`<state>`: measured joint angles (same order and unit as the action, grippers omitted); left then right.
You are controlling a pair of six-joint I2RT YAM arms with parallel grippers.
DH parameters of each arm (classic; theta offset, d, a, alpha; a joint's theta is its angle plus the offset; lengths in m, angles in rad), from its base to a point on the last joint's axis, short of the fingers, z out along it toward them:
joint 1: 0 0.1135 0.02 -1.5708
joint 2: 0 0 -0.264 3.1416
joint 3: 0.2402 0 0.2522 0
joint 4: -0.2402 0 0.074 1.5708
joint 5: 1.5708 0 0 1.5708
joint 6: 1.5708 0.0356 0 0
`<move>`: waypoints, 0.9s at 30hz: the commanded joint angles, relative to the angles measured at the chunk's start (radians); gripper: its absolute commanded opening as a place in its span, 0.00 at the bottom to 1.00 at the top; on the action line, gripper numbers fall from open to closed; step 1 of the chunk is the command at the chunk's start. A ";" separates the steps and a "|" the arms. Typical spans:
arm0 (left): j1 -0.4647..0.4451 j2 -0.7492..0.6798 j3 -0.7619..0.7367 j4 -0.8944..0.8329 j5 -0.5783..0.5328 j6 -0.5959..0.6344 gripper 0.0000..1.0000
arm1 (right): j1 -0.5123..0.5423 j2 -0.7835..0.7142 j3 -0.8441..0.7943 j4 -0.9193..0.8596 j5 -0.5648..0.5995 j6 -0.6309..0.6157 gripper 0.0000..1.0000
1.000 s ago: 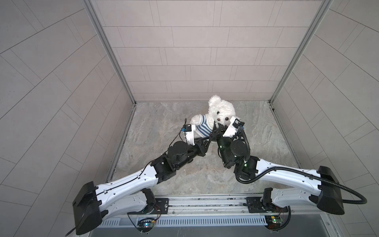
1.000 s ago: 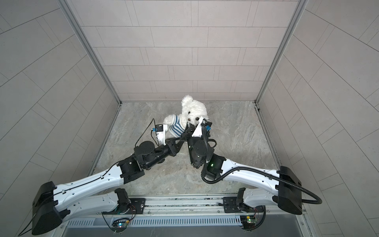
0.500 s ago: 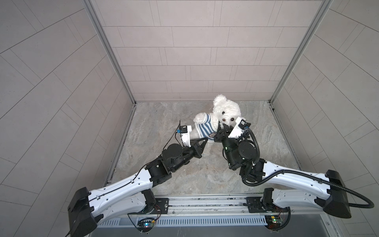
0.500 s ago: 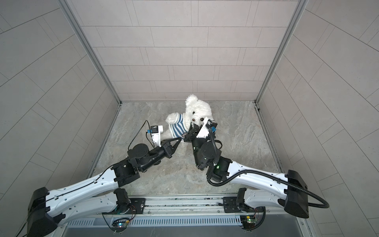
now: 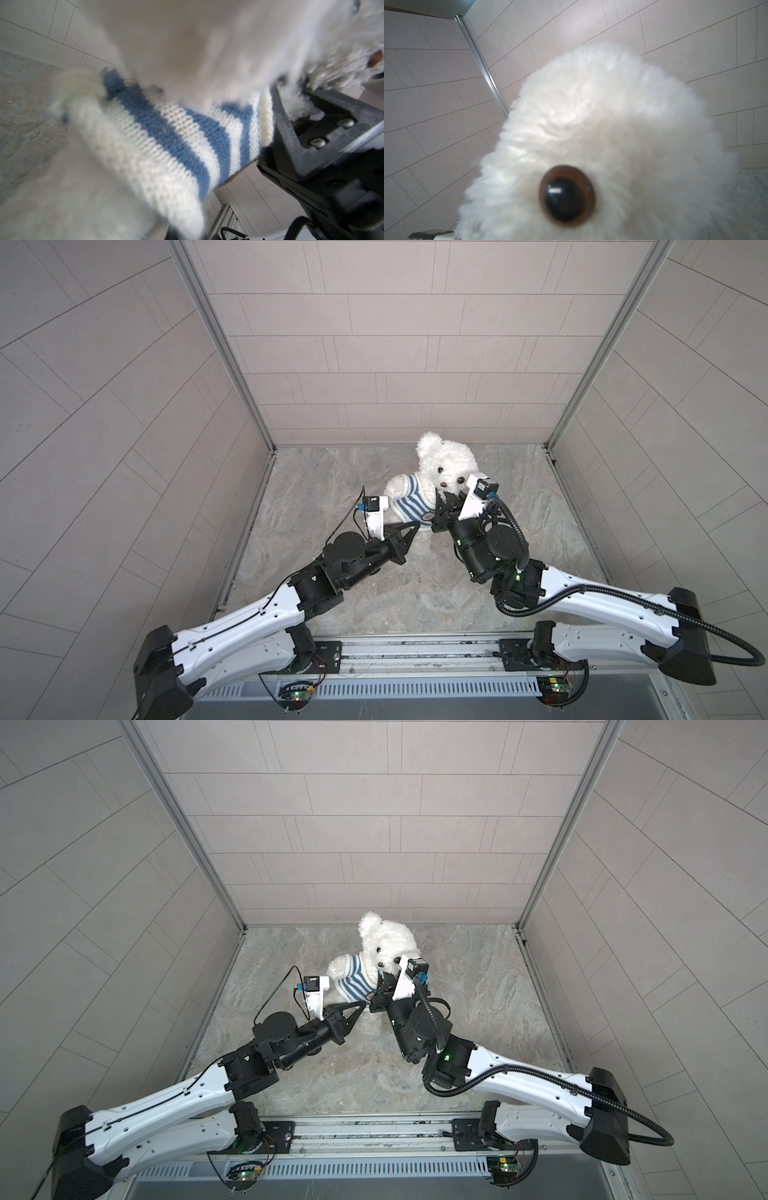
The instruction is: Dress the teddy bear
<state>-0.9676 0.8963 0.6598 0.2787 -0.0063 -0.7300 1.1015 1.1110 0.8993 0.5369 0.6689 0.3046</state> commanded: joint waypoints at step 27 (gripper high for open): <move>0.006 -0.168 0.035 -0.140 0.548 0.088 0.48 | -0.427 -0.204 0.115 -0.292 -0.987 0.003 0.00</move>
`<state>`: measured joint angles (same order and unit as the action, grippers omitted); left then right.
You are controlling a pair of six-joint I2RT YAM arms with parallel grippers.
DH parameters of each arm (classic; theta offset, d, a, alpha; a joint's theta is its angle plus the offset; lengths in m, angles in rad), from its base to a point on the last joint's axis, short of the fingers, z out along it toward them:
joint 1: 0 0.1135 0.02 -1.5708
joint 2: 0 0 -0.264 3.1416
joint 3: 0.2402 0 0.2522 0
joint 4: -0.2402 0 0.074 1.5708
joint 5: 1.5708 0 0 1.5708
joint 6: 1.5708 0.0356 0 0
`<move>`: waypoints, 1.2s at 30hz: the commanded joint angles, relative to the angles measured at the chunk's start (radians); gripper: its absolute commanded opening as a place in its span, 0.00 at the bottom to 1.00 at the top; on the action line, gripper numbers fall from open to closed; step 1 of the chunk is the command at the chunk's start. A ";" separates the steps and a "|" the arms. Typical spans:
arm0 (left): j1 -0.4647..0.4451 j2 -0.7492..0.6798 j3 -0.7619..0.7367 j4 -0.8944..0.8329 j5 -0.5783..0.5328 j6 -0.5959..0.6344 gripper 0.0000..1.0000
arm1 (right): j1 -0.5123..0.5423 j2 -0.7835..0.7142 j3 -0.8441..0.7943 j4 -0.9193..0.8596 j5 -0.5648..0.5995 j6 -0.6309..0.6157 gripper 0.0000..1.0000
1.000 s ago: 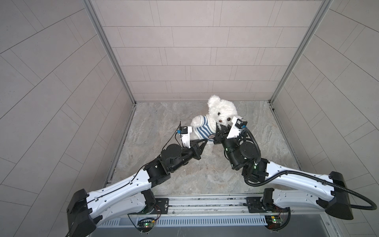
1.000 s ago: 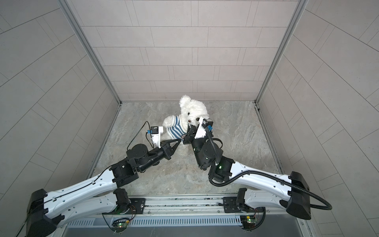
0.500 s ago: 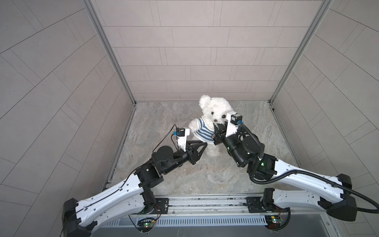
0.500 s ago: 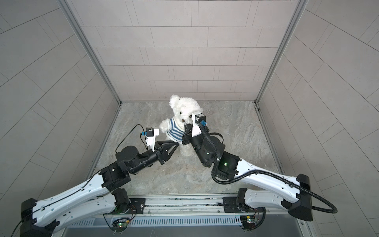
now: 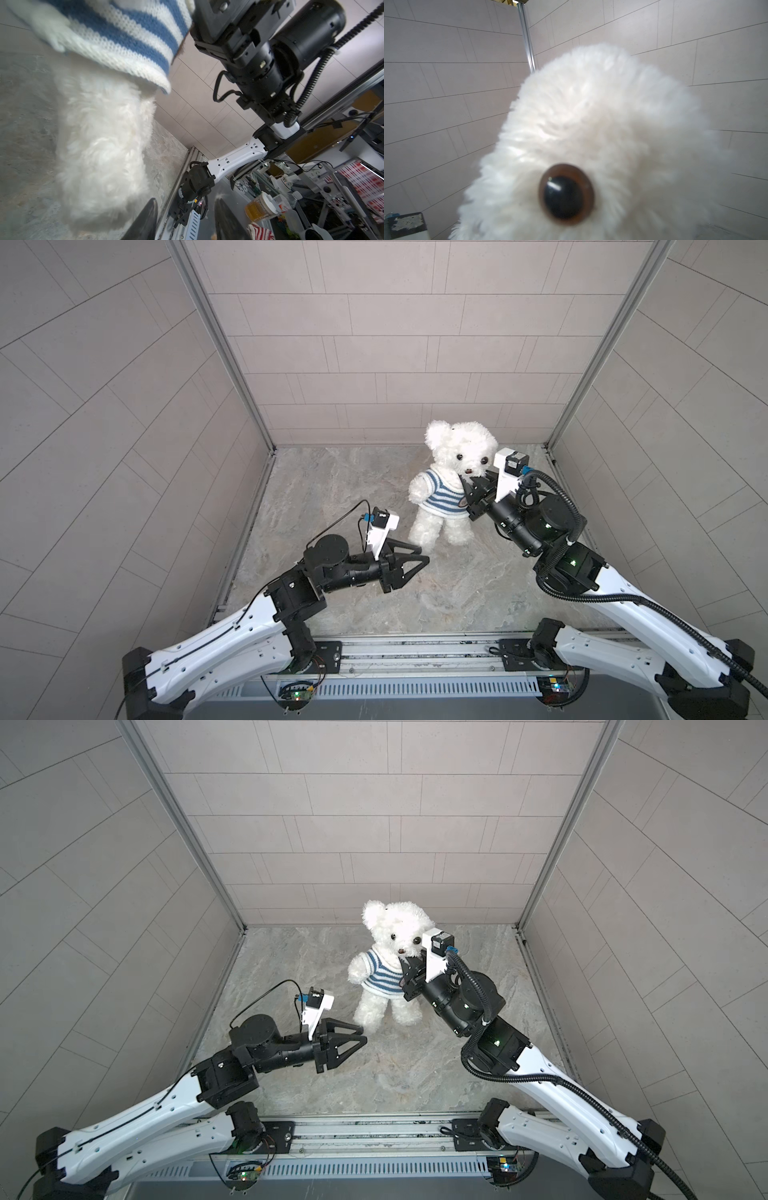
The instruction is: Dress the teddy bear
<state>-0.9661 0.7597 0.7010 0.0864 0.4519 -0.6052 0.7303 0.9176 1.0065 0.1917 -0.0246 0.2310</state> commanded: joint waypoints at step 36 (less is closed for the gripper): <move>0.089 -0.112 -0.161 0.576 0.045 -0.484 0.48 | -0.267 0.086 0.001 0.643 -1.075 0.268 0.00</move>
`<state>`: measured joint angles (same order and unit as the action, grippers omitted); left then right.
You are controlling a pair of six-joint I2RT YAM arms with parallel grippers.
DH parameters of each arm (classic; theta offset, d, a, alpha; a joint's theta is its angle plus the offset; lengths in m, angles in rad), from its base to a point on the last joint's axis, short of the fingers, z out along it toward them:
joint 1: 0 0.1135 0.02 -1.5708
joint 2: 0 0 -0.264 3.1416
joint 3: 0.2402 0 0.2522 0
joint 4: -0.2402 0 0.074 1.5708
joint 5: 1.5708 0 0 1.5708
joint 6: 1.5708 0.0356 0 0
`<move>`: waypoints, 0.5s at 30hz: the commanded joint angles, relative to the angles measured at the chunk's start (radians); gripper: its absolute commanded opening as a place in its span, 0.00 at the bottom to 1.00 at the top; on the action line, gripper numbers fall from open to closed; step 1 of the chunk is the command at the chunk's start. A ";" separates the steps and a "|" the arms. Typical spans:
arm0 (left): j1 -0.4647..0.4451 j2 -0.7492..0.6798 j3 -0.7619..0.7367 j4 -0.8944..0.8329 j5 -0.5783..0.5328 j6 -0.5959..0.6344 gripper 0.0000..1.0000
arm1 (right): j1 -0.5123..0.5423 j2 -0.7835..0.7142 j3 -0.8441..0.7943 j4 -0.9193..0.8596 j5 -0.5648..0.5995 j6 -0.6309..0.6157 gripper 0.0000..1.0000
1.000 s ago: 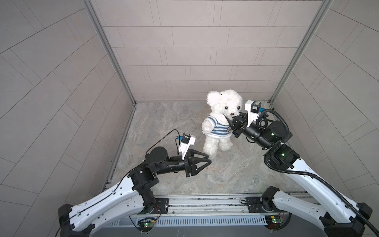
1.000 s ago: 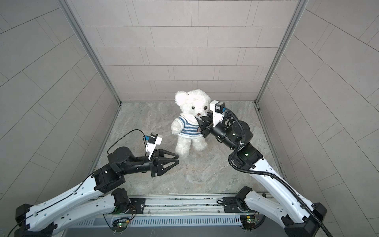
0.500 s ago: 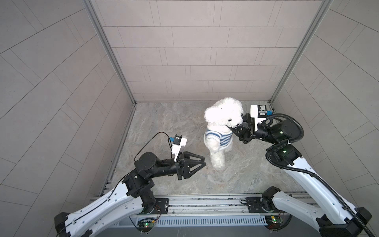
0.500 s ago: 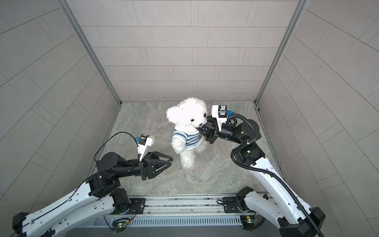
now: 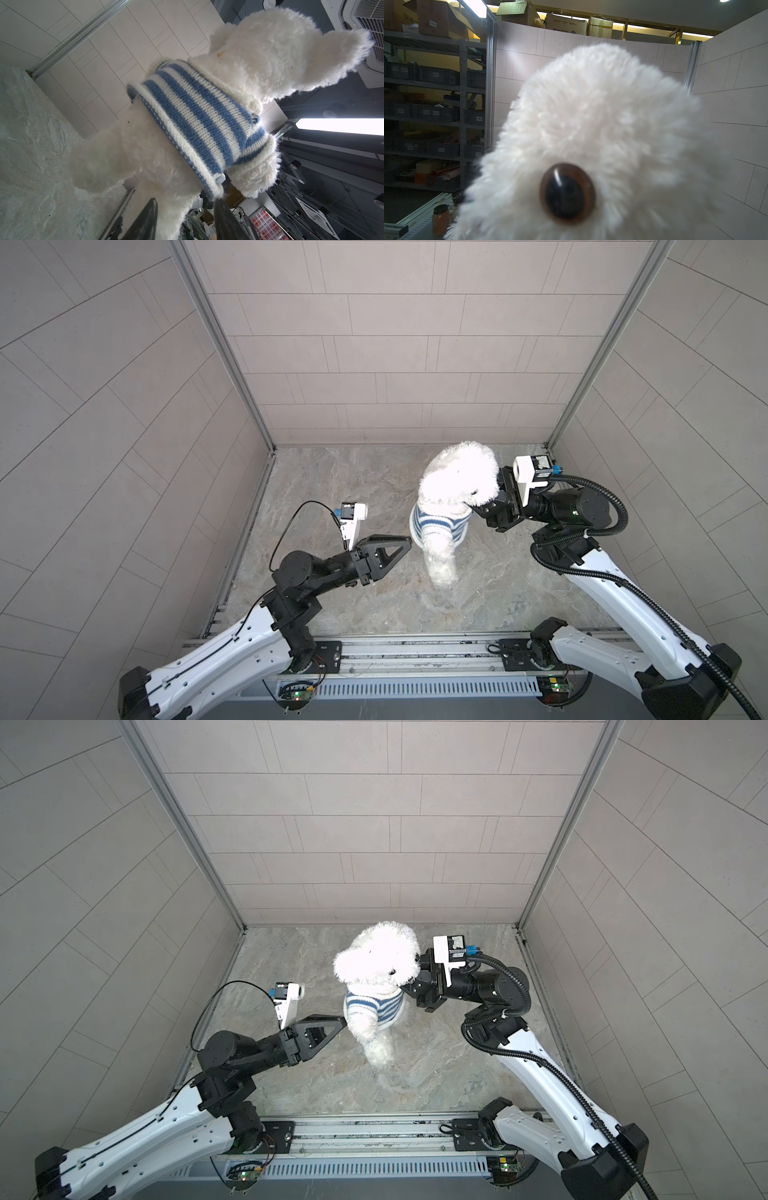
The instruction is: Dress the teddy bear
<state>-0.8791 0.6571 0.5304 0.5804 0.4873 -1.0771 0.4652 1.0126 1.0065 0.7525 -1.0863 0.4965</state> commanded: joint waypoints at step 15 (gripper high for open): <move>0.000 0.051 0.100 -0.013 0.023 0.039 0.37 | -0.001 -0.014 -0.005 -0.005 -0.009 -0.087 0.00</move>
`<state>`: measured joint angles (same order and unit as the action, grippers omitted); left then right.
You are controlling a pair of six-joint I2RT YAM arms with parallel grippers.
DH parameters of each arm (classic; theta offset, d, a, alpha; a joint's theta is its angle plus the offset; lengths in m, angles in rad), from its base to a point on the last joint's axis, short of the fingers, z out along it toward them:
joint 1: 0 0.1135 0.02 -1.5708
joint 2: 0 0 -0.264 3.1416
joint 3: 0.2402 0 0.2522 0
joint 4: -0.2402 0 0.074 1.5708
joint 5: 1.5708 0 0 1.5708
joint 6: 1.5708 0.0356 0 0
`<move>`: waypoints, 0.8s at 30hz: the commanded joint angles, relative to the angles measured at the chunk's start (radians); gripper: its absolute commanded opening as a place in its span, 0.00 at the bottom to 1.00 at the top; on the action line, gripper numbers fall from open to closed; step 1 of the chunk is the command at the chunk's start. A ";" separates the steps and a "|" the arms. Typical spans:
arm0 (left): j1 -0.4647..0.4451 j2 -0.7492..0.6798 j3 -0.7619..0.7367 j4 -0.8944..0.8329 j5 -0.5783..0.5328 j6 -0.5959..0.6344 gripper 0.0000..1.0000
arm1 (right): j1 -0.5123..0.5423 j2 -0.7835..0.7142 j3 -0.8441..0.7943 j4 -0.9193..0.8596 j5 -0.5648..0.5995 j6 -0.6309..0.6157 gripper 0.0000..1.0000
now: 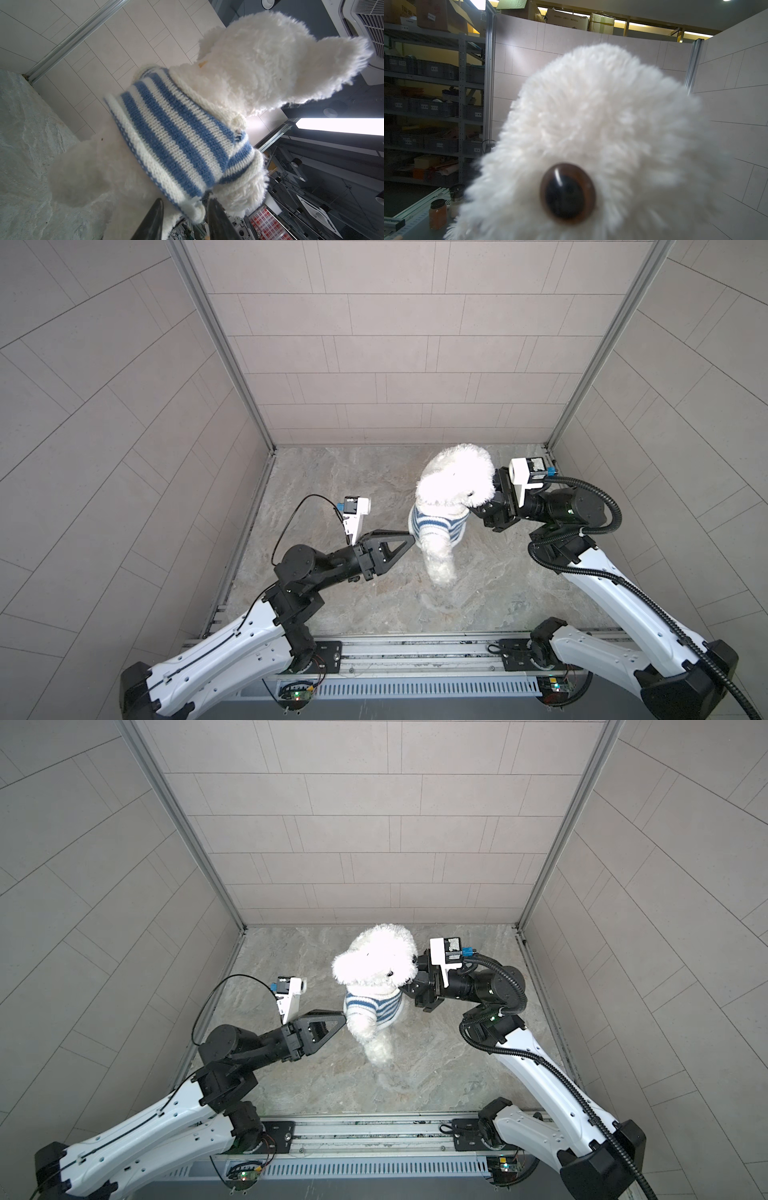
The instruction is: Dress the teddy bear
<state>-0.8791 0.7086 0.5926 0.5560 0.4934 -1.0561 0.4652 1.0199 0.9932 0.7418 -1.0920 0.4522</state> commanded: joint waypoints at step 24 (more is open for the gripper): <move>0.000 -0.015 -0.057 -0.035 -0.060 -0.025 0.00 | 0.002 -0.029 0.023 0.119 0.023 0.017 0.00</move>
<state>-0.8791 0.7013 0.5468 0.5102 0.4397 -1.0771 0.4656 1.0092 0.9936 0.7387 -1.0882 0.4301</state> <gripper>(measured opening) 0.043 0.133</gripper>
